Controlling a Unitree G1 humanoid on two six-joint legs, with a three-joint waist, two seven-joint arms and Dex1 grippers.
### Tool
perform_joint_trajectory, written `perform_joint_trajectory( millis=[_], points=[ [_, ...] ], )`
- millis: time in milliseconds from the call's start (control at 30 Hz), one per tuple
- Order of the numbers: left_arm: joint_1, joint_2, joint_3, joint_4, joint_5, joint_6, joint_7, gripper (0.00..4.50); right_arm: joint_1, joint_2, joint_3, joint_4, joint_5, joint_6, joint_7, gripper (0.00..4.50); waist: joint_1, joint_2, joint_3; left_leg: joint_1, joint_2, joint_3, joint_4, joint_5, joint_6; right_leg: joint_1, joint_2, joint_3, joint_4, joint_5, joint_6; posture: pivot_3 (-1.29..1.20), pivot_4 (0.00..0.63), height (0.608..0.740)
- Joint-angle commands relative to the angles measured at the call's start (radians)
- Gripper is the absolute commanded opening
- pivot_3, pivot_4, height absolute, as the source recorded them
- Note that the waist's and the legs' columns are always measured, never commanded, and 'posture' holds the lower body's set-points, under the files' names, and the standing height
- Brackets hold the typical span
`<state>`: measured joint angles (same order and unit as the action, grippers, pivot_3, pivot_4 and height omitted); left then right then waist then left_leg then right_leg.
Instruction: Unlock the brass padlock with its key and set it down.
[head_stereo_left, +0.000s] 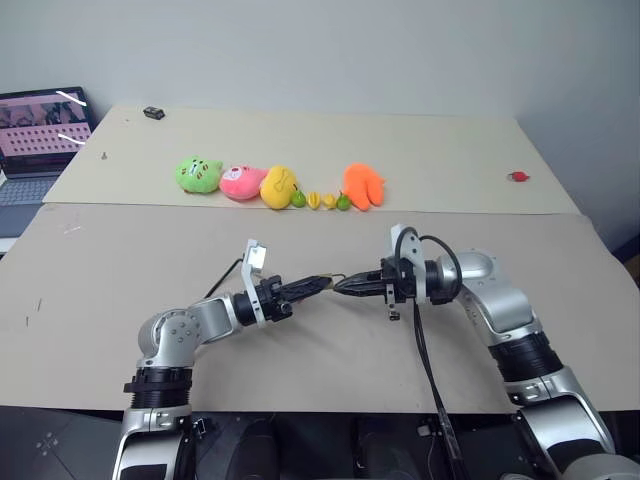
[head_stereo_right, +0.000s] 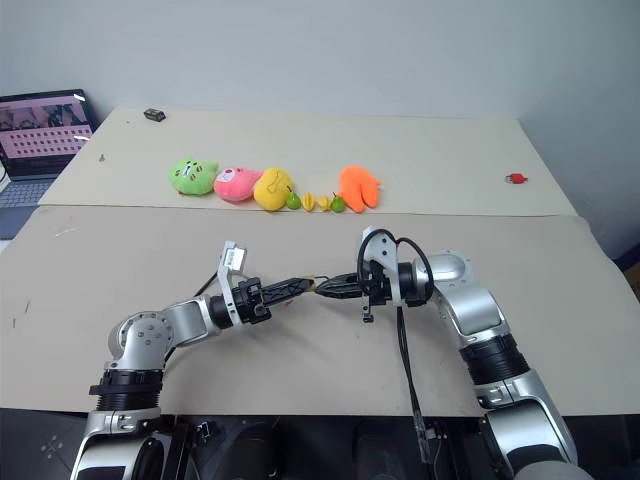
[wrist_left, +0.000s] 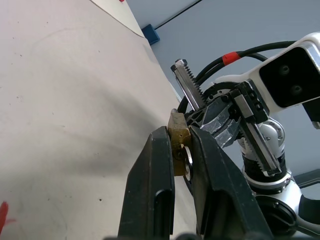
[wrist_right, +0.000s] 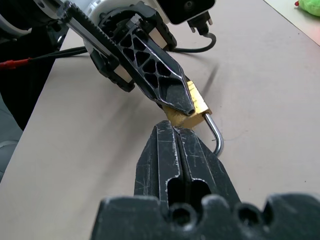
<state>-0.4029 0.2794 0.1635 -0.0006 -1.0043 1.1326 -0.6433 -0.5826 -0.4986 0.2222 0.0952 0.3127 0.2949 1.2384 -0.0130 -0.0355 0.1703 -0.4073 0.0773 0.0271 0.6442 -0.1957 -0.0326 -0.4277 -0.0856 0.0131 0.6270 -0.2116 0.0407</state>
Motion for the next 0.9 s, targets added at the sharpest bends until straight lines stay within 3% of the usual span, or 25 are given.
perform_joint_trajectory(
  millis=[33, 667, 900],
  points=[
    [-0.003, 0.002, 0.011, -0.071, -0.055, 0.027, -0.003, 0.03, -0.042, 0.005, -0.013, 0.023, -0.013, -0.044, 0.001, 0.05, 0.0, 0.0, 0.0, 0.0, 0.0, 0.0, 0.0, 0.0, 0.0, 0.0, 0.0, 0.0, 0.0, 0.0, 0.0, 0.0, 0.15, 0.722],
    [0.022, 0.005, 0.035, -0.092, -0.113, 0.048, 0.053, 0.03, -0.173, 0.046, -0.069, 0.18, -0.028, -0.117, -0.032, 0.05, -0.002, 0.0, 0.0, 0.0, 0.0, 0.0, 0.0, 0.0, 0.0, 0.0, 0.0, 0.0, 0.0, 0.0, 0.0, 0.0, 0.15, 0.722],
    [0.027, 0.005, 0.083, -0.053, -0.096, 0.015, 0.113, 0.03, -0.108, 0.007, -0.061, 0.151, -0.053, -0.128, 0.006, 0.05, 0.001, 0.0, 0.0, 0.0, 0.0, 0.0, 0.0, 0.0, 0.0, 0.0, 0.0, 0.0, 0.0, 0.001, -0.002, 0.0, 0.15, 0.722]
  ],
)
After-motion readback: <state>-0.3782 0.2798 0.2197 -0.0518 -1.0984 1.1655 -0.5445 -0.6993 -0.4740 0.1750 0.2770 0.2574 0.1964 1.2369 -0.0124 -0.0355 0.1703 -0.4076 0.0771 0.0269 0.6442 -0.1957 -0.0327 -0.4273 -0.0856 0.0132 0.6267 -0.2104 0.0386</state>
